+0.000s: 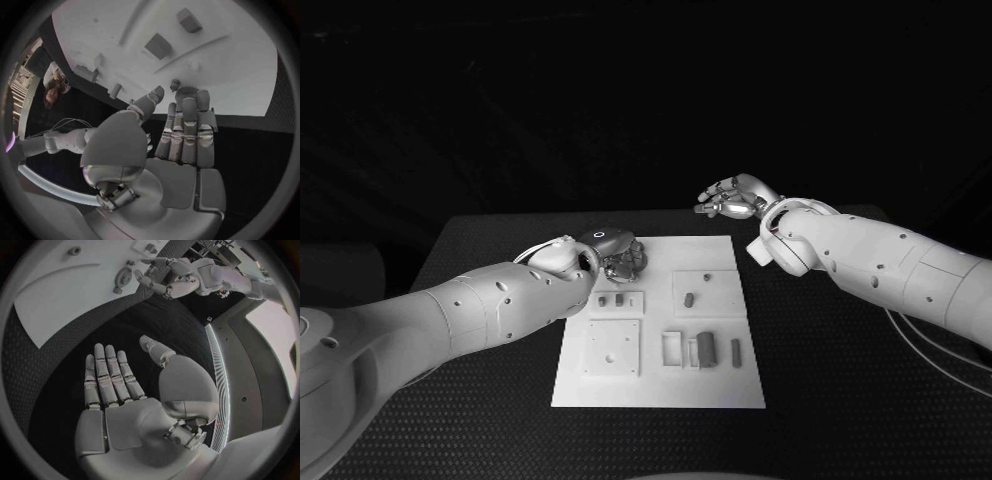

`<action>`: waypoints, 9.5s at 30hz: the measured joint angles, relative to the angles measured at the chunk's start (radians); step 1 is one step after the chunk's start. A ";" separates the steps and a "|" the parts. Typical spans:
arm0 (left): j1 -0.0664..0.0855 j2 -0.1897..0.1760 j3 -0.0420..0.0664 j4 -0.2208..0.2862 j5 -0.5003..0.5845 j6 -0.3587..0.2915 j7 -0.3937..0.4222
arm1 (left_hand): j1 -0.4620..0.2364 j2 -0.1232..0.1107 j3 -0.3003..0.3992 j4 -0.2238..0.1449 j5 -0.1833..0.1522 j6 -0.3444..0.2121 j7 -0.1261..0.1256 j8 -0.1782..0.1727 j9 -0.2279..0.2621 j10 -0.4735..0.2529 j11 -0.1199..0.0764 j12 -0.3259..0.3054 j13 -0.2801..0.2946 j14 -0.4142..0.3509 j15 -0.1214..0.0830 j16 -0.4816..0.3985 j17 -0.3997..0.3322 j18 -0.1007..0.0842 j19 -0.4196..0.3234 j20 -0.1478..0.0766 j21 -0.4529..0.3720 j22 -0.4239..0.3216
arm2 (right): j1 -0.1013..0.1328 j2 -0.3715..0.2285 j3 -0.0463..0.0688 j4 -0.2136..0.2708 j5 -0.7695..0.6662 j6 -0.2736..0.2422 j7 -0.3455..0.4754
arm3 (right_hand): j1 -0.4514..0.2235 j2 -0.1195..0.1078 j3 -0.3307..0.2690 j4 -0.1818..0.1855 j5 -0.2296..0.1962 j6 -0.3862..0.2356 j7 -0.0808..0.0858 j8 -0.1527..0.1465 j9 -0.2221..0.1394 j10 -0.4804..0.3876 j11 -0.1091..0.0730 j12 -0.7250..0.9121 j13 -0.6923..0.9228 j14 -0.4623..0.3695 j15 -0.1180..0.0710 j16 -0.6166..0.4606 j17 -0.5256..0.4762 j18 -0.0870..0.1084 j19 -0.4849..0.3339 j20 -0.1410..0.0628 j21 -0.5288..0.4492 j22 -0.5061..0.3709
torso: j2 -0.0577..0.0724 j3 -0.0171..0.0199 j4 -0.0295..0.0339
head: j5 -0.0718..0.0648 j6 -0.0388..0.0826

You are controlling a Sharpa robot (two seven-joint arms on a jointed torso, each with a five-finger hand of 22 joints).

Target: Assemble the parts on the task board

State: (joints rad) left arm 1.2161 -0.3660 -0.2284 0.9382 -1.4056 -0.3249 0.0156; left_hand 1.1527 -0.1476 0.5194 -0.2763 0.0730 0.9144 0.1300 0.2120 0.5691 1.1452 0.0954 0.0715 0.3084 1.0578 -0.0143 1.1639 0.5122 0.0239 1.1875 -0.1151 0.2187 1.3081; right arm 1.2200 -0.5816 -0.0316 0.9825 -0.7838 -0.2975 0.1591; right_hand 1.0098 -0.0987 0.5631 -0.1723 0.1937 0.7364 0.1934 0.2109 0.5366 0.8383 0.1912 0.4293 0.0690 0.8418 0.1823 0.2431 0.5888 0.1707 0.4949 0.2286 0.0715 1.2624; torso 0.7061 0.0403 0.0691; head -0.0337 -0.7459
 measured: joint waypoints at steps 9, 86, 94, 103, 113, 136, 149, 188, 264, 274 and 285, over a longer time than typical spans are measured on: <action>-0.010 0.006 -0.001 -0.015 -0.012 0.031 -0.008 | 0.008 0.008 0.015 -0.003 0.003 -0.004 0.004 -0.004 -0.014 -0.036 -0.013 -0.005 -0.028 0.019 0.005 0.029 0.003 0.007 0.019 0.006 0.030 0.000 | 0.000 0.001 0.000 0.002 0.000 0.000 0.000 | 0.000 0.000 0.000 0.000 0.000 0.000 0.000 0.000 -0.001 0.000 0.000 0.000 0.000 0.000 0.000 0.000 0.000 0.000 0.000 0.000 0.000 0.001 | 0.000 -0.0005 -0.0002 | -0.002 -0.001; -0.030 0.039 0.005 -0.066 0.000 0.068 0.001 | 0.019 0.076 0.084 0.001 0.001 0.050 0.014 0.038 -0.052 0.066 -0.030 0.016 -0.077 0.107 -0.021 0.152 -0.051 0.022 0.066 -0.015 0.203 0.000 | 0.000 0.001 0.000 0.005 0.000 0.000 0.000 | 0.000 0.000 0.000 0.000 0.000 0.000 0.000 0.004 -0.005 0.004 0.004 -0.004 0.000 0.000 0.000 0.000 -0.005 -0.008 0.000 0.000 0.000 0.006 | 0.000 -0.0003 -0.0001 | -0.014 -0.019; -0.030 0.038 0.005 -0.064 0.004 0.071 0.005 | 0.007 0.071 0.076 -0.007 0.001 0.035 0.021 0.031 -0.061 0.059 -0.018 0.000 -0.078 0.107 -0.021 0.153 -0.056 0.022 0.067 -0.013 0.204 0.000 | 0.000 0.002 0.000 0.006 0.000 0.000 0.000 | 0.000 0.000 0.000 0.000 0.000 0.000 0.000 0.004 -0.005 0.004 0.004 -0.004 0.000 0.000 0.000 0.000 -0.005 -0.008 0.000 0.000 0.000 0.006 | -0.001 -0.0004 0.0001 | -0.015 -0.022; -0.030 0.038 0.005 -0.064 0.011 0.074 0.006 | -0.013 0.052 0.051 -0.007 0.001 -0.015 0.022 0.011 -0.074 0.012 0.003 -0.002 -0.092 0.099 -0.003 0.160 -0.062 0.020 0.058 -0.004 0.204 0.000 | 0.000 0.002 0.000 0.006 0.000 0.000 0.000 | 0.000 0.000 0.000 0.000 0.000 0.000 0.000 0.004 -0.006 0.003 0.004 -0.004 0.000 0.000 0.000 0.000 -0.005 -0.008 0.000 0.000 0.000 0.007 | -0.001 -0.0001 0.0002 | -0.016 -0.022; -0.029 0.039 0.005 -0.064 0.022 0.075 0.009 | -0.035 0.046 0.022 -0.003 0.015 -0.022 0.019 0.012 -0.075 0.004 0.001 -0.002 -0.097 0.093 0.004 0.171 -0.066 0.020 0.055 -0.001 0.210 -0.001 | 0.000 0.002 0.000 0.006 0.000 0.000 0.001 | 0.000 0.000 0.000 0.000 0.000 0.000 0.000 0.004 -0.006 0.003 0.004 -0.004 0.000 0.000 0.000 0.000 -0.006 -0.008 0.000 0.000 0.000 0.006 | -0.001 -0.0001 0.0002 | -0.018 -0.025; -0.037 0.054 0.008 -0.080 0.024 0.071 0.024 | 0.012 0.084 0.058 -0.011 0.015 0.038 0.020 0.048 -0.068 0.072 -0.020 0.016 -0.083 0.105 -0.016 0.172 -0.080 0.023 0.062 -0.004 0.216 -0.001 | 0.000 0.001 0.000 0.006 0.000 0.000 0.001 | 0.000 0.000 0.000 0.000 0.000 0.000 0.000 0.004 -0.008 0.003 0.004 -0.004 0.000 0.000 0.000 0.000 -0.007 -0.008 0.000 0.000 0.000 0.008 | 0.000 0.0002 -0.0001 | -0.023 -0.028; -0.040 0.055 0.008 -0.086 0.015 0.060 0.027 | 0.061 0.082 0.097 -0.013 0.007 0.096 -0.003 0.079 -0.062 0.117 -0.055 0.027 -0.072 0.134 -0.045 0.172 -0.092 0.022 0.089 -0.028 0.216 0.000 | 0.000 0.000 0.000 0.006 0.000 0.000 0.001 | 0.000 0.000 -0.003 0.003 0.000 0.000 0.000 0.007 -0.008 0.003 0.004 -0.004 0.000 0.000 0.000 0.000 -0.008 -0.008 0.000 0.000 0.000 0.008 | -0.001 -0.0005 0.0005 | -0.024 -0.028; -0.054 -0.041 0.101 -0.002 0.141 0.013 0.090 | 0.076 0.075 0.110 -0.014 0.017 0.123 -0.016 0.093 -0.051 0.156 -0.069 0.024 -0.072 0.173 -0.062 0.152 -0.096 0.006 0.126 -0.047 0.205 0.000 | 0.000 -0.010 0.000 0.011 0.001 0.000 0.002 | 0.000 0.000 -0.003 0.003 0.000 0.000 0.000 0.007 -0.011 0.003 0.004 -0.008 0.000 0.000 0.000 0.000 -0.010 -0.008 0.000 0.000 0.000 0.010 | -0.001 -0.0007 0.0011 | -0.018 -0.020; -0.034 -0.088 0.070 -0.013 0.116 0.124 0.050 | 0.078 0.086 0.110 -0.014 0.015 0.123 -0.016 0.090 -0.050 0.167 -0.073 0.016 -0.072 0.179 -0.060 0.148 -0.089 0.006 0.131 -0.050 0.200 0.000 | 0.000 -0.014 0.000 0.014 0.002 0.000 0.002 | 0.000 0.000 -0.003 0.003 0.000 0.000 0.000 0.011 -0.016 0.007 0.000 -0.008 0.000 0.000 0.000 0.000 -0.015 -0.008 0.000 0.000 0.000 0.013 | 0.000 0.0002 -0.0004 | -0.015 -0.027; -0.036 -0.086 0.066 -0.008 0.112 0.132 0.048 | 0.073 0.090 0.110 -0.014 0.018 0.121 -0.018 0.089 -0.050 0.168 -0.074 0.016 -0.038 0.179 -0.060 0.148 -0.088 0.006 0.131 -0.049 0.200 0.000 | 0.000 -0.014 0.000 0.014 0.002 0.000 0.002 | 0.000 0.000 -0.003 0.003 0.000 0.000 0.000 0.011 -0.017 0.007 0.000 -0.012 0.000 0.000 0.000 0.000 -0.016 -0.008 0.000 0.000 0.000 0.014 | 0.000 0.0003 -0.0004 | -0.015 -0.029; -0.036 -0.086 0.066 -0.006 0.109 0.133 0.045 | 0.073 0.090 0.110 -0.014 0.019 0.123 -0.016 0.090 -0.049 0.169 -0.072 0.016 -0.021 0.180 -0.059 0.148 -0.086 0.006 0.131 -0.049 0.200 0.000 | 0.000 -0.014 0.000 0.014 0.002 0.000 0.002 | 0.000 0.000 -0.003 0.003 0.000 0.000 0.000 0.011 -0.017 0.007 0.000 -0.012 0.000 0.000 0.000 0.000 -0.016 -0.008 0.000 0.000 0.000 0.014 | 0.000 0.0002 -0.0003 | -0.017 -0.029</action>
State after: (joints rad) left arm 1.1803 -0.4521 -0.1620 0.9322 -1.2961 -0.1919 0.0609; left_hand 1.2260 -0.0579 0.6293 -0.2902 0.0917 1.0378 0.1141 0.3016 0.5197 1.3147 0.0230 0.0873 0.2873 1.2381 -0.0730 1.3118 0.4265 0.0299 1.3189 -0.1642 0.4190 1.3077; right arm 1.2201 -0.5955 -0.0315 0.9961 -0.7819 -0.2979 0.1615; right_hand 1.0098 -0.0987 0.5604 -0.1696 0.1937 0.7365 0.1933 0.2215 0.5197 0.8453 0.1911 0.4177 0.0691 0.8418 0.1822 0.2435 0.5731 0.1625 0.4950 0.2286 0.0715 1.2762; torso 0.7057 0.0405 0.0688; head -0.0511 -0.7748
